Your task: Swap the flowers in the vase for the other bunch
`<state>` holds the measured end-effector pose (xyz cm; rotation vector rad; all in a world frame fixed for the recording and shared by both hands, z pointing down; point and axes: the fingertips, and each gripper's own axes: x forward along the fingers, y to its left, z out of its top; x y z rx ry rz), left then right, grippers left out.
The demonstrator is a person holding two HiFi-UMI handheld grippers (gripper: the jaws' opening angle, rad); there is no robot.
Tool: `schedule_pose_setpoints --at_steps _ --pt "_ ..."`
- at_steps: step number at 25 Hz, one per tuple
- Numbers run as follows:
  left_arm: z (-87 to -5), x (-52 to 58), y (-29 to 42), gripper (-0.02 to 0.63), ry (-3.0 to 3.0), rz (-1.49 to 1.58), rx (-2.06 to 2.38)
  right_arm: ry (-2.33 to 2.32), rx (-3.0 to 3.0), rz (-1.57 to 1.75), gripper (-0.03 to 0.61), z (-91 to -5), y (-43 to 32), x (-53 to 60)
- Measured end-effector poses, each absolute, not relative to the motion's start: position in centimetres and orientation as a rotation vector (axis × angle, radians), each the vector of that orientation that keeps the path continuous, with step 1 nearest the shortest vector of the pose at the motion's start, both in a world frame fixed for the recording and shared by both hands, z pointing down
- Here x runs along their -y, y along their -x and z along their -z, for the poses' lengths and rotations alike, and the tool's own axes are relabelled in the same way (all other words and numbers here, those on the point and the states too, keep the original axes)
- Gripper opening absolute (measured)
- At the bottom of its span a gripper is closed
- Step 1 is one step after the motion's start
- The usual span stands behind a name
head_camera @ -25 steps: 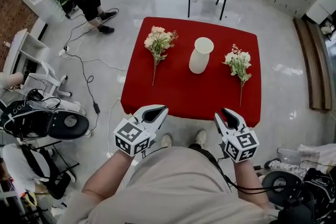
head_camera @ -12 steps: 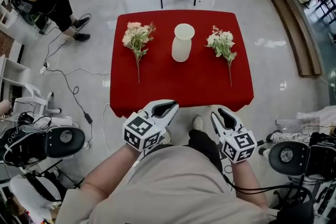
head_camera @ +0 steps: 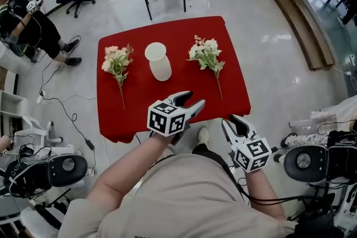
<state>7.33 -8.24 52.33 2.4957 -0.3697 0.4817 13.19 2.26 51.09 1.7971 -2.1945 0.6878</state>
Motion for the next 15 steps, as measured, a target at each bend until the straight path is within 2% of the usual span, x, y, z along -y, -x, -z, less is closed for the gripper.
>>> schedule_pose_setpoints --at_steps 9,15 --pt "-56.6 16.3 -17.6 0.299 -2.315 -0.508 0.494 -1.876 2.177 -0.744 0.124 -52.6 -22.7 -2.6" --pt "-61.1 22.8 -20.0 0.374 -2.181 -0.590 0.729 -1.872 2.173 -0.767 0.124 -53.6 -27.7 -2.9"
